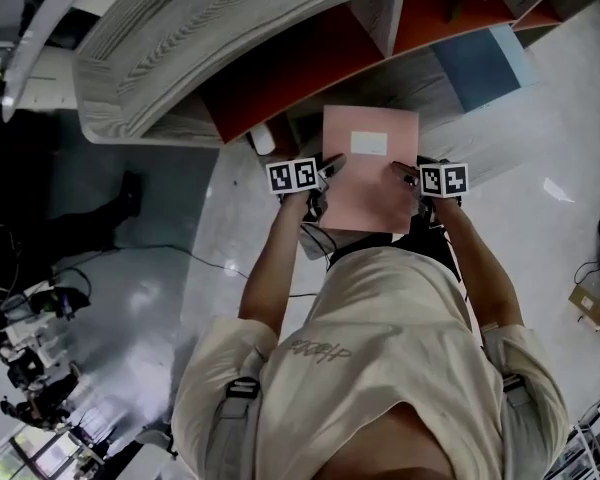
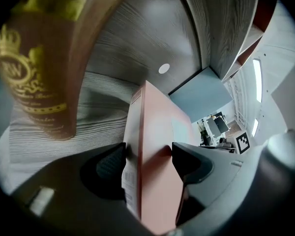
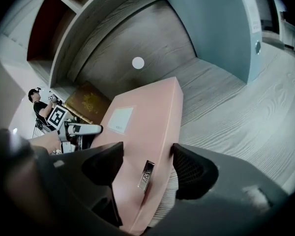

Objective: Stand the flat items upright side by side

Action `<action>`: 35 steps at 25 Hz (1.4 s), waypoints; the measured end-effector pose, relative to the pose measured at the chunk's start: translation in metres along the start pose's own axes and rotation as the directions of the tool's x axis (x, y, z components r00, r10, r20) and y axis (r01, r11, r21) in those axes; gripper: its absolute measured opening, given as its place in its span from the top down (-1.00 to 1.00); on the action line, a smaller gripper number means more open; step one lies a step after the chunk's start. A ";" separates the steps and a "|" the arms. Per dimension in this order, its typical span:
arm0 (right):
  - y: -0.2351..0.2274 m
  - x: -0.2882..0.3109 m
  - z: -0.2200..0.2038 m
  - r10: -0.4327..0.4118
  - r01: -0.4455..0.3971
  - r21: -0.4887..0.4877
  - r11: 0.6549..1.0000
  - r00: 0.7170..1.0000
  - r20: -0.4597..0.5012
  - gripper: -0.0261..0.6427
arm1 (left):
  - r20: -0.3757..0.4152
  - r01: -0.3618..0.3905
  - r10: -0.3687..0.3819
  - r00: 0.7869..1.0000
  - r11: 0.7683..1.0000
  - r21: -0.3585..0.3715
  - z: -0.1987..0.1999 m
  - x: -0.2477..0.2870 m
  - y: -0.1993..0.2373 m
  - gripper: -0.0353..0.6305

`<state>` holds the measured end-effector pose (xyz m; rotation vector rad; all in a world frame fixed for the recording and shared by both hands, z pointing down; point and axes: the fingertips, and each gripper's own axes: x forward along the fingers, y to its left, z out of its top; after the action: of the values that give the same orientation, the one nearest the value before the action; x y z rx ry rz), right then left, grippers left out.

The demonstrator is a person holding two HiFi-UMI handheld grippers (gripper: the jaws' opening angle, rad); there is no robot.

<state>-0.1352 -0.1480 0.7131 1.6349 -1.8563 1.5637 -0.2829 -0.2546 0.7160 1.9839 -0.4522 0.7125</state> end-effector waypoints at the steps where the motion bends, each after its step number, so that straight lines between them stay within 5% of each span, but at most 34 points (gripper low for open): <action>1: 0.002 -0.002 0.004 0.002 -0.002 -0.020 1.000 1.000 0.007 -0.02 | 0.013 0.001 -0.001 1.000 1.000 0.003 0.001 -0.003 -0.002 -0.03; 7: 0.017 -0.022 0.029 0.023 -0.009 -0.180 0.984 0.997 0.072 -0.02 | 0.098 0.010 -0.014 0.995 0.999 0.037 0.009 -0.024 -0.024 -0.02; 14: 0.041 -0.046 0.052 0.057 -0.007 -0.378 0.926 0.991 0.122 -0.02 | 0.191 0.006 -0.020 0.981 0.998 0.070 0.010 -0.054 -0.048 0.01; 26: 0.069 -0.080 0.083 0.120 0.062 -0.670 0.739 0.968 0.222 -0.01 | 0.365 -0.048 -0.029 0.931 0.978 0.201 0.015 -0.103 -0.094 0.10; 31: 0.071 -0.090 0.093 0.133 0.111 -0.738 0.665 0.956 0.263 0.00 | 0.416 -0.064 -0.065 0.907 0.956 0.288 0.013 -0.112 -0.112 0.14; 35: 0.066 -0.098 0.088 0.128 0.147 -0.779 0.609 0.951 0.280 0.01 | 0.413 -0.091 -0.069 0.908 0.930 0.356 -0.002 -0.112 -0.124 0.15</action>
<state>-0.1140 -0.1722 0.5697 1.4449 -2.1993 0.2819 -0.2976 -0.1899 0.5624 2.5099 -0.6193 0.3859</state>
